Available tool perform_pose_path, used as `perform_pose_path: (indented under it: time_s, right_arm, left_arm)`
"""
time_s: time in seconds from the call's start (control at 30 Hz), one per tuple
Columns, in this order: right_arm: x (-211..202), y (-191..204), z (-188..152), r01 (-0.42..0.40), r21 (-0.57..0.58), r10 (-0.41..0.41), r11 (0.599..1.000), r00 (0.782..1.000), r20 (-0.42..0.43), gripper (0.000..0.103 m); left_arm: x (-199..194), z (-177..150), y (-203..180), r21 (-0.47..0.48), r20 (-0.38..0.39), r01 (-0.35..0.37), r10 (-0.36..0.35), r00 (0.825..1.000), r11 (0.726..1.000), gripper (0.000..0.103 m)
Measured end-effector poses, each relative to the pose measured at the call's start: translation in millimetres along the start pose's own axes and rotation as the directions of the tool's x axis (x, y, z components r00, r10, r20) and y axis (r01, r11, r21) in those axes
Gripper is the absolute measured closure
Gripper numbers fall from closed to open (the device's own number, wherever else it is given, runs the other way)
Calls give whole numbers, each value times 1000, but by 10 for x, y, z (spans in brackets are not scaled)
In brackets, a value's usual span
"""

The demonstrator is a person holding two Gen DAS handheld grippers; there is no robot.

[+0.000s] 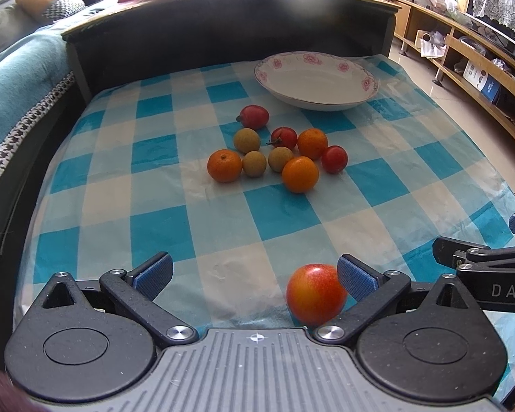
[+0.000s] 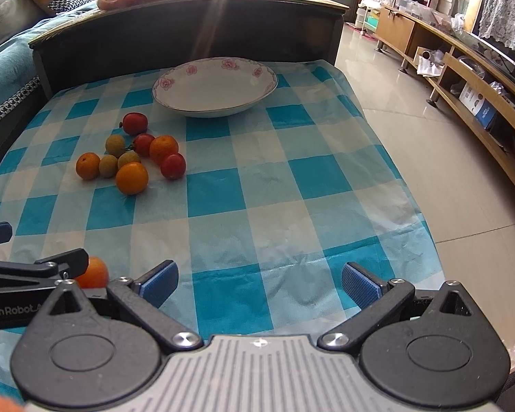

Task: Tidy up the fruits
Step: 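Move the open left gripper around the red-yellow nectarine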

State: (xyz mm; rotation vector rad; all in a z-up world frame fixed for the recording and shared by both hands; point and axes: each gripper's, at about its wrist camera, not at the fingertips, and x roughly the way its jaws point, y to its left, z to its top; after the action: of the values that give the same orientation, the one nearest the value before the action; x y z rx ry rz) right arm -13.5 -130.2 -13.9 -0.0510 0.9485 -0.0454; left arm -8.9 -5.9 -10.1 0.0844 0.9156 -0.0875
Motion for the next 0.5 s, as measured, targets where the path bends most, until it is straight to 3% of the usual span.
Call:
perform_pose_path:
  time_s: [0.5]
  right_arm:
    - [-46,-1,-67,1,2,-1,1000,1000,-10,0]
  left_arm:
    - [-55,-50,-31,16,-3,-2,2,1000,1000,2]
